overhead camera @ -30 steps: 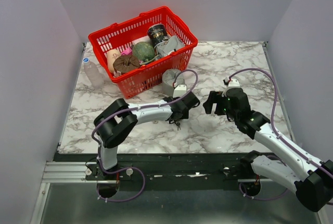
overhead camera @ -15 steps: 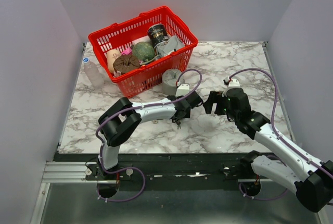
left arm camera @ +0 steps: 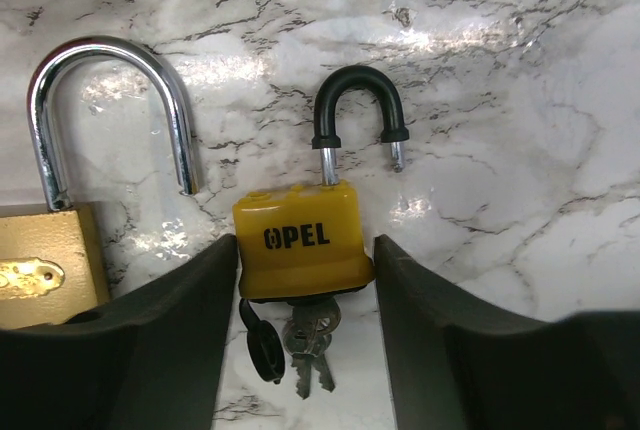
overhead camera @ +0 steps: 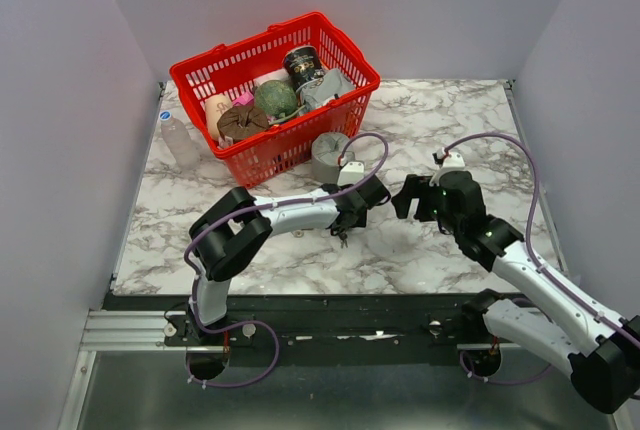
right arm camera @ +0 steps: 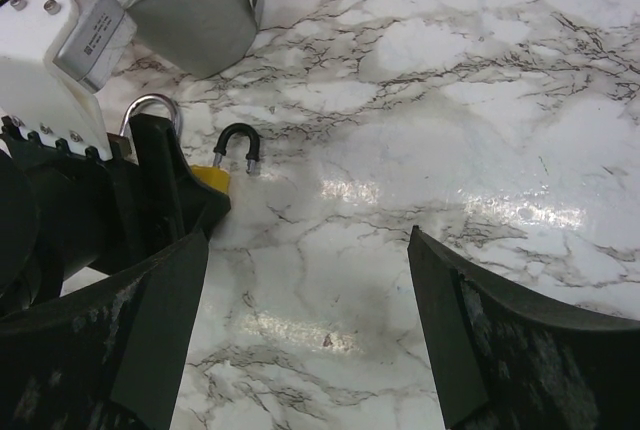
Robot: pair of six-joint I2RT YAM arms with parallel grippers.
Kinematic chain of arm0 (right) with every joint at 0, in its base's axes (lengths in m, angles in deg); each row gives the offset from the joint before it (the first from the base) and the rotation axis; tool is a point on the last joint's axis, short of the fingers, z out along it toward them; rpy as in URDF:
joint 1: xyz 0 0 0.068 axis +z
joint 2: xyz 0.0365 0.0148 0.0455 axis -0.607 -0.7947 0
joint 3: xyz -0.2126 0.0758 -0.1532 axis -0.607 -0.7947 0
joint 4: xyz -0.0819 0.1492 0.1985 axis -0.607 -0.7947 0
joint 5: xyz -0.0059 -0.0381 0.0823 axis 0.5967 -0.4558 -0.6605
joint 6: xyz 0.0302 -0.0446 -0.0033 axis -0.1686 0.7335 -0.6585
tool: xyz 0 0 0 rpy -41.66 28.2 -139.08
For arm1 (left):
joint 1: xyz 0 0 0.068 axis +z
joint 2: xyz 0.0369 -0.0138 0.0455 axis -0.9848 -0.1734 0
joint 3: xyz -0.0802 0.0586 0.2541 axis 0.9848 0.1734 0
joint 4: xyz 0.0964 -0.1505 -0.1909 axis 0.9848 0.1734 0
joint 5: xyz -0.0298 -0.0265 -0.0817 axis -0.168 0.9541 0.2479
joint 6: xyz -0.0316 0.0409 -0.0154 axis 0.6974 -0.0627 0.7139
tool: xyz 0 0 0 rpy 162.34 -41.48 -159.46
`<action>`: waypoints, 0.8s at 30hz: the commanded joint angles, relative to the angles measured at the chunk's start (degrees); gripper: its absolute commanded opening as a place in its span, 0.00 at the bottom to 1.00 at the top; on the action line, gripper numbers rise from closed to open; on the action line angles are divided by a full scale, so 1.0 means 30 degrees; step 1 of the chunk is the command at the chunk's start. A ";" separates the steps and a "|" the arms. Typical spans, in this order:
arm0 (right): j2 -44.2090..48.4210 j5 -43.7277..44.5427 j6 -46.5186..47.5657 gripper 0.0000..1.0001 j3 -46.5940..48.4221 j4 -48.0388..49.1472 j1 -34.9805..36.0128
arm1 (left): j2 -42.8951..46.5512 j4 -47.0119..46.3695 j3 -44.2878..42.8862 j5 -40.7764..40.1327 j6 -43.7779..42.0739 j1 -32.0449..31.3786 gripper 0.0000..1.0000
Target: Unlock with the key
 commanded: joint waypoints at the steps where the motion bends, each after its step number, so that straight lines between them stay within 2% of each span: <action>1: 0.0383 0.0409 -0.0271 0.90 -0.0277 0.0226 -0.0051 | -0.0088 0.1215 -0.0490 -0.1079 -0.0152 -0.0432 0.70; 3: 0.0470 0.0408 -0.0300 0.91 -0.0219 0.0139 -0.0051 | -0.0088 0.1420 -0.0638 -0.1404 -0.0239 -0.0549 0.77; 8: 0.0821 0.0496 -0.0329 0.91 -0.0160 0.0022 -0.0051 | 0.0261 0.1364 -0.0786 -0.2018 -0.0414 -0.0784 0.86; 9: 0.0880 0.0496 -0.0329 0.91 -0.0160 0.0021 -0.0080 | 0.0438 0.1246 -0.0727 -0.2194 -0.0531 -0.0842 0.90; 12: 0.1057 0.0350 -0.0388 0.95 -0.0131 0.0050 -0.0226 | 0.1257 0.0573 -0.0551 -0.2576 -0.0941 -0.0989 0.98; 18: 0.0677 -0.0820 -0.0505 0.96 -0.0334 0.0605 -0.1278 | 0.3220 -0.1799 0.0823 -0.2519 -0.2582 -0.0611 0.99; 21: 0.0588 -0.1699 -0.0622 0.96 -0.0656 0.1132 -0.2156 | 0.4624 -0.3175 0.2141 -0.2079 -0.2729 0.0237 0.99; 24: 0.0529 -0.2636 -0.0710 0.96 -0.0804 0.1397 -0.3210 | 0.6907 -0.5750 0.4219 -0.2399 -0.4219 0.0475 0.99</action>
